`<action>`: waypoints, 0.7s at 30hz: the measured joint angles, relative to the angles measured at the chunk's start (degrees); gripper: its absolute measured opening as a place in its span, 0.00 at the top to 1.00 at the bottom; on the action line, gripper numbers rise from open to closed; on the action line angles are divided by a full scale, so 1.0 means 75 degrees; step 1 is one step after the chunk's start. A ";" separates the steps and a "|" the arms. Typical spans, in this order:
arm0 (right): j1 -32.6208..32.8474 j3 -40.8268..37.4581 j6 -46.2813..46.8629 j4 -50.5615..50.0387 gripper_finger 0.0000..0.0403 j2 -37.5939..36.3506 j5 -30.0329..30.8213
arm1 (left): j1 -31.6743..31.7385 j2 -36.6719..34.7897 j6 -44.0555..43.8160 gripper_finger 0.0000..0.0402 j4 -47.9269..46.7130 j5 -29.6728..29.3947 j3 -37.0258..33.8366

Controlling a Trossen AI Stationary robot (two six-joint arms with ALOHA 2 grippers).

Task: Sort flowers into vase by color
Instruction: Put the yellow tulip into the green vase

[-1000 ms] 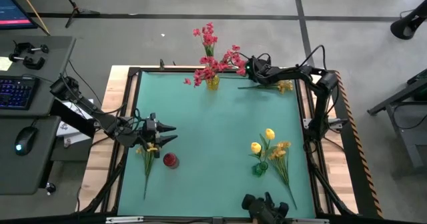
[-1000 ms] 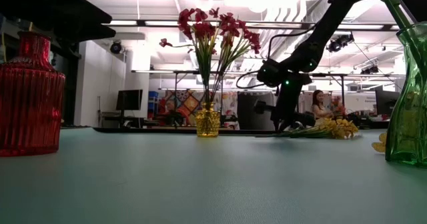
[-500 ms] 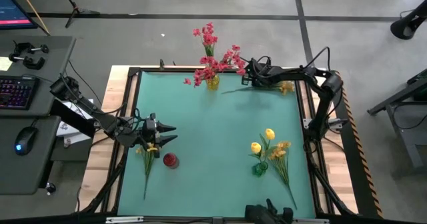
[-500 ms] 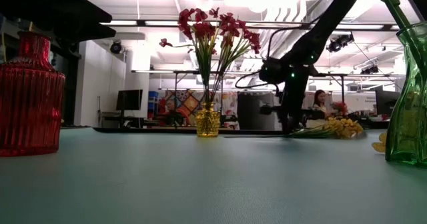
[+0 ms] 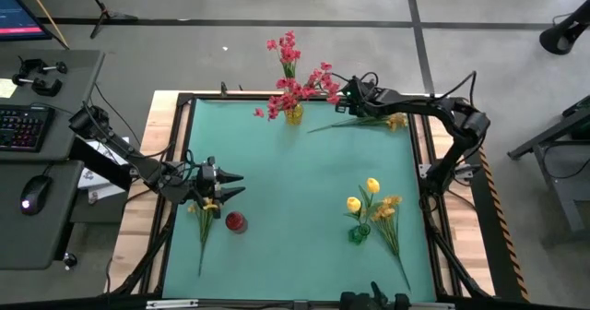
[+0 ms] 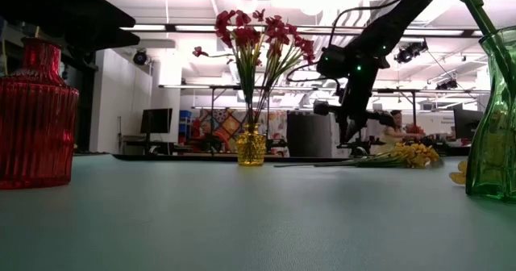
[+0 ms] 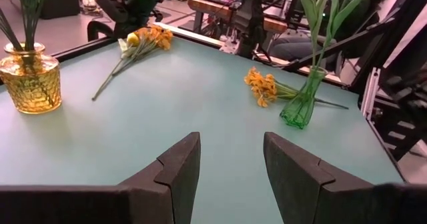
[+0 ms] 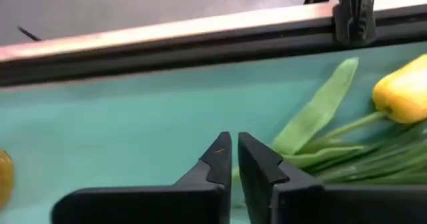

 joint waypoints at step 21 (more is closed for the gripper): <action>0.0615 0.0000 0.2741 0.0099 0.36 0.0049 0.0471 | 0.0001 0.0000 -0.0374 0.62 0.0000 0.0153 0.0000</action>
